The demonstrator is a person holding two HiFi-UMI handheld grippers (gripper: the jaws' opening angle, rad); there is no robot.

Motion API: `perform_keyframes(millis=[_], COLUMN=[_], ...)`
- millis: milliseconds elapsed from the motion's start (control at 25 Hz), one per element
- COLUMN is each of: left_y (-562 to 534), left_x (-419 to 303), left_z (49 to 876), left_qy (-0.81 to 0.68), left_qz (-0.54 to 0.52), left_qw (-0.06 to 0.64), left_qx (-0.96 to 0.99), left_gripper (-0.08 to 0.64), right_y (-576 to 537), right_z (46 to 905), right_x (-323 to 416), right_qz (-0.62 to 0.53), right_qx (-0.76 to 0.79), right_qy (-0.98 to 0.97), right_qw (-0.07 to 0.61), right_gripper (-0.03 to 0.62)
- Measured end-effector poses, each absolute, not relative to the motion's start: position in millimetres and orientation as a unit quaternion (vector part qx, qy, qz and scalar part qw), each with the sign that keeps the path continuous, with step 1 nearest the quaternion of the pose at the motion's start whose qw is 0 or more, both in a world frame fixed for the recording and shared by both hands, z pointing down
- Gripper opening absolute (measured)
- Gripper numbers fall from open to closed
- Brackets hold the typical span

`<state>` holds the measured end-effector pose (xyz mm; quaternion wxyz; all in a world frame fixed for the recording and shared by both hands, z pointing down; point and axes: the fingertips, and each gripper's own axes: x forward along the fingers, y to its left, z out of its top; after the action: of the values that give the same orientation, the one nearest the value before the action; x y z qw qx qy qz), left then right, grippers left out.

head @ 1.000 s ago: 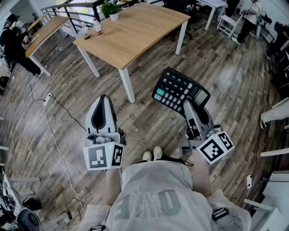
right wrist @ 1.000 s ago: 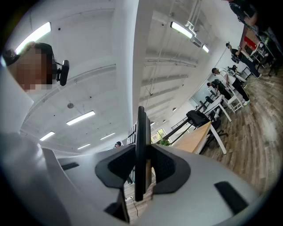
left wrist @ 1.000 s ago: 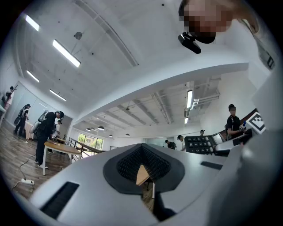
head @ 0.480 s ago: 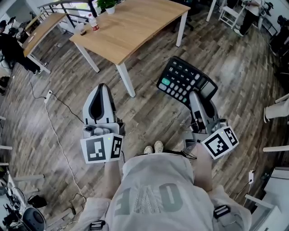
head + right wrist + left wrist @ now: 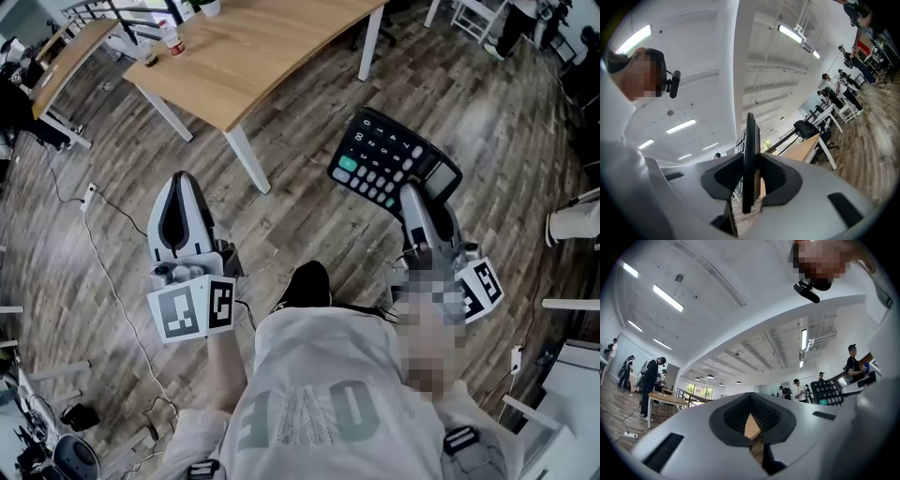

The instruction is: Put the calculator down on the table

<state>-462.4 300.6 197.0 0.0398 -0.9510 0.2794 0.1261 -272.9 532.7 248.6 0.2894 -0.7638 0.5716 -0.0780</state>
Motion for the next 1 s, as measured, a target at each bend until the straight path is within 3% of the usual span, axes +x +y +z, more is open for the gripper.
perform_keyframes(millis=[360,1000], left_y=[249,58], left_x=[-388,-201], left_z=[221,192], left_qy=[0.25,0.246], left_qz=[0.12,0.14], left_qw=[0.033,0.021], left_qx=[-0.96,-0.959], left_gripper=[0.009,0.009], right_y=[471,269], right_z=[264,227], right_x=[-211,-20], right_qz=[-0.095,-0.088], right_qx=[-0.759,-0.755], right_qy=[0.579,0.588], right_qw=[0.284,0.277], right_gripper=[0.117,0.11])
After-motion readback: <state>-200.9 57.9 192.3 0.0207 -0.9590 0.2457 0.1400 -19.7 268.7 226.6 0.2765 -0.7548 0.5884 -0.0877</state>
